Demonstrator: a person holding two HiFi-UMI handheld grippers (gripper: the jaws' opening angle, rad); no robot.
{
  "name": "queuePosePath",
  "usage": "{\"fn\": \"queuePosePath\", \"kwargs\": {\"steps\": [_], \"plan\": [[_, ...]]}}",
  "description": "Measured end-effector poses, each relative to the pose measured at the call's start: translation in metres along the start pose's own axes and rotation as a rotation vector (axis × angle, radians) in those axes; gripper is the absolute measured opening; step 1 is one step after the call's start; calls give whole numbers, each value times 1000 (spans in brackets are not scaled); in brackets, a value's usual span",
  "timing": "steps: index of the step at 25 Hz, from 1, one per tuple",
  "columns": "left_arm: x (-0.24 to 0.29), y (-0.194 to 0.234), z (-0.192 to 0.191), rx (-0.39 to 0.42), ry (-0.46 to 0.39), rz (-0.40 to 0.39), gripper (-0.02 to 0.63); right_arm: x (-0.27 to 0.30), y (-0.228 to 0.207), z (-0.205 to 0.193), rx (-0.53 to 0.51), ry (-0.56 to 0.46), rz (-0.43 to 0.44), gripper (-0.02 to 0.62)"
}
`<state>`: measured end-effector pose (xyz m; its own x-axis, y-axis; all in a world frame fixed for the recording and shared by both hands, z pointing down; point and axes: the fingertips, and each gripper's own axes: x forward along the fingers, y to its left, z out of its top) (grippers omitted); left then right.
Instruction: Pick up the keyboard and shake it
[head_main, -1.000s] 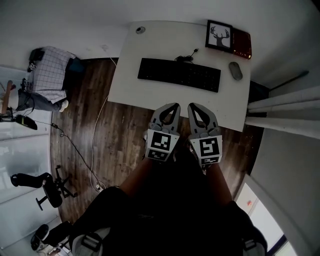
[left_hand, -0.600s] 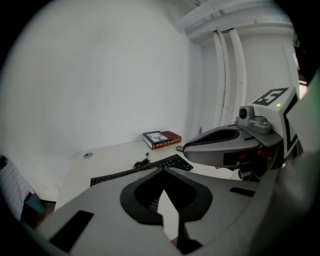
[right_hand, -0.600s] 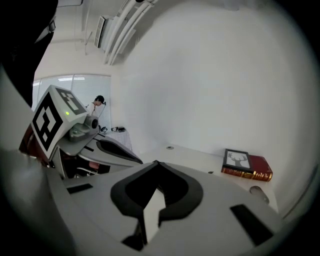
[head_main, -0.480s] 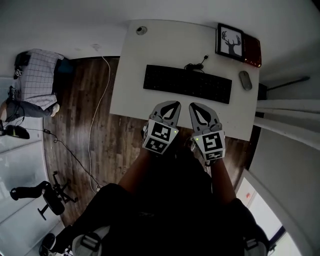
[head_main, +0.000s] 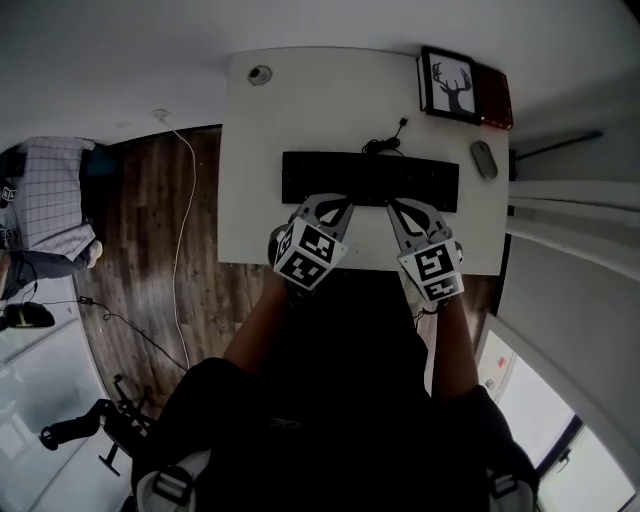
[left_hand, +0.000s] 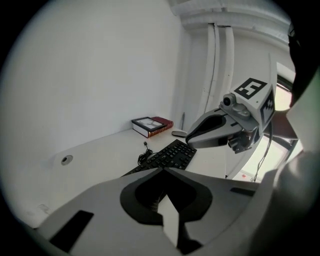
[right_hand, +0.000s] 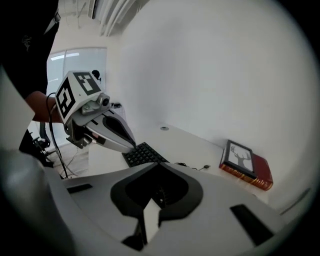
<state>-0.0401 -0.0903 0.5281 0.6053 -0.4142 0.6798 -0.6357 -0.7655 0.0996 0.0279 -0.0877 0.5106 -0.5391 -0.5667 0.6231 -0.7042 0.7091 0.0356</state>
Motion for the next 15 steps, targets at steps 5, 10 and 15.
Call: {"fn": "queuePosePath", "kwargs": {"steps": [5, 10, 15], "plan": [[30, 26, -10, -15, 55, 1, 3, 13, -53, -19, -57, 99, 48, 21], [44, 22, -24, 47, 143, -81, 3, 21, -66, -60, -165, 234, 213, 23], [70, 6, -24, 49, 180, -164, 3, 38, -102, -88, -221, 380, 308, 175]]}}
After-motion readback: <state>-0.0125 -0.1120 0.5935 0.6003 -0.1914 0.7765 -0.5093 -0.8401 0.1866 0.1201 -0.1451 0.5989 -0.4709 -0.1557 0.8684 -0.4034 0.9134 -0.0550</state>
